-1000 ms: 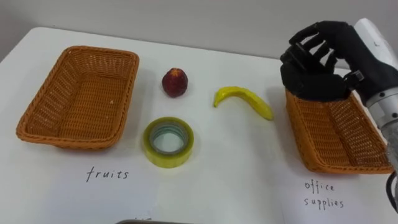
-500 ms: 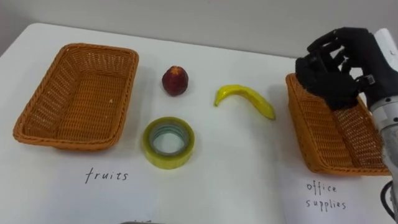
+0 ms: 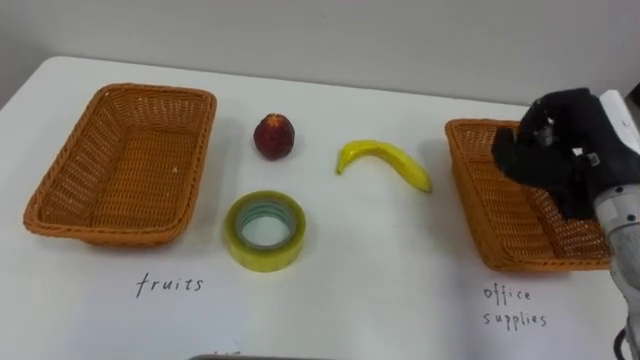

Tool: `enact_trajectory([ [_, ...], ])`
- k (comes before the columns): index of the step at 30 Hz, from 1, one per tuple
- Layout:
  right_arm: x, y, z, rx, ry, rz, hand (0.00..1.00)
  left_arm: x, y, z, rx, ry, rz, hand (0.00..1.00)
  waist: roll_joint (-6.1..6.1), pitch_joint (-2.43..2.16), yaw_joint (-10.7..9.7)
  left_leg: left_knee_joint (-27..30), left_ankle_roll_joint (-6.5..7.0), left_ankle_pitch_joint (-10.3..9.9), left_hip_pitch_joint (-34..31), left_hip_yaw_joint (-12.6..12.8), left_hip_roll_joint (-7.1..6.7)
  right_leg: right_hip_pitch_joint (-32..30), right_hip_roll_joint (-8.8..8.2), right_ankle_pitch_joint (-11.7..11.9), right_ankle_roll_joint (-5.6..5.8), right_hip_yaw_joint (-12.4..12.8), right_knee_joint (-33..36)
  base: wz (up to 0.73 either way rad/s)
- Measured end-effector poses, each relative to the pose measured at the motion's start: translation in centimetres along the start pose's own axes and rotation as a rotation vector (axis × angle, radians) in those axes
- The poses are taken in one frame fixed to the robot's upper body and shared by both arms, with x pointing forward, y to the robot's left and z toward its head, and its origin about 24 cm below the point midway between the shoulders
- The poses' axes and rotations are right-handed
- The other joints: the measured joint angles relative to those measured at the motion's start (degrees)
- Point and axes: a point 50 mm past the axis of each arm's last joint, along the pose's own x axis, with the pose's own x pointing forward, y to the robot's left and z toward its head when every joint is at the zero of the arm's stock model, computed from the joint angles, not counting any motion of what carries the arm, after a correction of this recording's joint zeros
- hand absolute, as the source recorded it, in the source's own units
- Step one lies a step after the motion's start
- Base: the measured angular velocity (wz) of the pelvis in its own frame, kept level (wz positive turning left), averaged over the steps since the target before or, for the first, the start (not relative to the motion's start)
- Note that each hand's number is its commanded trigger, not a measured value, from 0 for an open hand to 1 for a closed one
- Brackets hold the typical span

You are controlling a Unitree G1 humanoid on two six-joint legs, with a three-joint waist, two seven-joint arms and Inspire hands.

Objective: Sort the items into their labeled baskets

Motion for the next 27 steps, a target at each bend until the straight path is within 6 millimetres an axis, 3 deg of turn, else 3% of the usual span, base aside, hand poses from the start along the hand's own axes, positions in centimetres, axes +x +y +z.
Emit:
enact_trajectory([
  [1, 0.0, 0.1, -0.2, 0.0, 0.01, 0.003, 0.92, 0.0, 0.0, 0.0, 0.0, 0.002, 0.0, 0.0, 0.03, 0.03, 0.0, 0.0, 0.0, 0.0, 0.1, 0.0, 0.0, 0.1, 0.02, 0.0, 0.0, 0.1, 0.0, 0.0],
  [2, 0.0, 0.3, -0.9, 0.001, 0.037, 0.012, 0.54, 0.0, 0.0, -0.1, -0.002, 0.004, 0.0, 0.0, 0.02, 0.1, 0.1, -0.1, 0.0, 0.0, 0.3, 0.0, 0.0, 0.3, 0.03, 0.0, 0.01, 0.1, -0.1, 0.0],
  [3, -0.1, 0.5, -1.6, 0.002, 0.066, 0.022, 0.07, 0.0, 0.0, -0.2, -0.007, 0.006, 0.0, 0.0, 0.0, 0.15, 0.1, -0.1, 0.0, 0.0, 0.5, 0.0, 0.0, 0.5, 0.04, 0.0, 0.05, 0.1, -0.2, 0.0],
  [4, -0.1, 0.6, -1.8, 0.002, 0.077, 0.026, 0.0, 0.0, 0.0, -0.2, -0.009, 0.006, 0.0, 0.0, -0.04, 0.17, 0.1, -0.2, 0.0, 0.0, 0.5, 0.0, -0.01, 0.5, 0.04, 0.0, 0.06, 0.2, -0.2, 0.0],
  [15, -1.6, 1.3, -3.6, -0.012, 0.142, 0.061, 0.0, 0.1, 0.1, 0.3, -0.025, -0.005, 0.002, 0.0, -0.02, 0.07, 0.2, -0.2, 0.0, 0.0, 0.4, -0.1, 0.01, 0.7, 0.12, 0.0, 0.06, 0.1, -0.9, 0.01],
  [27, -1.9, 1.4, -3.9, -0.014, 0.154, 0.067, 0.0, 0.0, 0.0, 0.1, -0.026, 0.004, -0.014, 0.0, 0.4, 0.03, 0.2, -0.4, -0.02, 0.0, 0.5, 0.0, 0.03, 0.8, 0.19, 0.0, 0.05, 0.4, -0.8, 0.0],
])
